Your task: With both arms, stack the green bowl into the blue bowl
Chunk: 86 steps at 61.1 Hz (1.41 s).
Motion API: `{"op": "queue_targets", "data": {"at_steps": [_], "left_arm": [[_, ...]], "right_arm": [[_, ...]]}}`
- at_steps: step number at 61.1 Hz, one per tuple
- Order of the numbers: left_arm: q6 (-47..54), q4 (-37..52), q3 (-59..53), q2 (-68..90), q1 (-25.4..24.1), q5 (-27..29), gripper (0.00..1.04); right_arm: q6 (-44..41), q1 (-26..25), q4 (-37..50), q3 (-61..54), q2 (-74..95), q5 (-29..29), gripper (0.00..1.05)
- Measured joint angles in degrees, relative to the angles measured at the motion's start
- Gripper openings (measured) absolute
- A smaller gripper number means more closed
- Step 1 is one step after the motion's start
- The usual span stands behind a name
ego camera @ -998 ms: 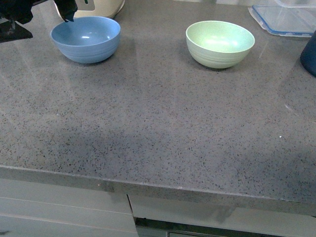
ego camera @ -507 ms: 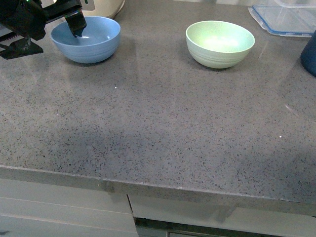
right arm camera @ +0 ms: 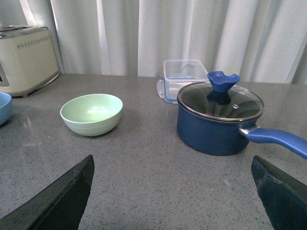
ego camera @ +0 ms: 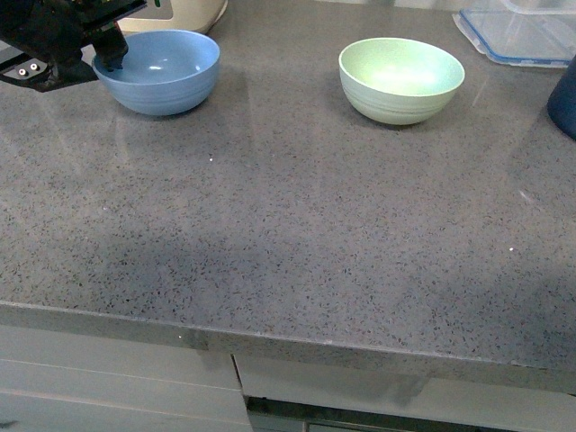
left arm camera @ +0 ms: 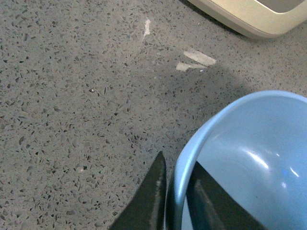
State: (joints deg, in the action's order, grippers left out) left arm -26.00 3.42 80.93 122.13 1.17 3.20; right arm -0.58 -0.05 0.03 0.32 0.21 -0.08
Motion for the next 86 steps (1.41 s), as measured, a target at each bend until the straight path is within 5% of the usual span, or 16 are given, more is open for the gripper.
{"op": "queue_targets", "data": {"at_steps": [3,86], "left_arm": [[-0.3,0.0,0.0,0.0,0.0,0.1,0.03],[-5.4,-8.8,16.9,5.3,13.6,0.0,0.04]], "right_arm": [[0.0,0.0,0.0,0.0,0.0,0.0,0.95],[0.0,0.0,0.0,0.0,0.0,0.0,0.95]]}}
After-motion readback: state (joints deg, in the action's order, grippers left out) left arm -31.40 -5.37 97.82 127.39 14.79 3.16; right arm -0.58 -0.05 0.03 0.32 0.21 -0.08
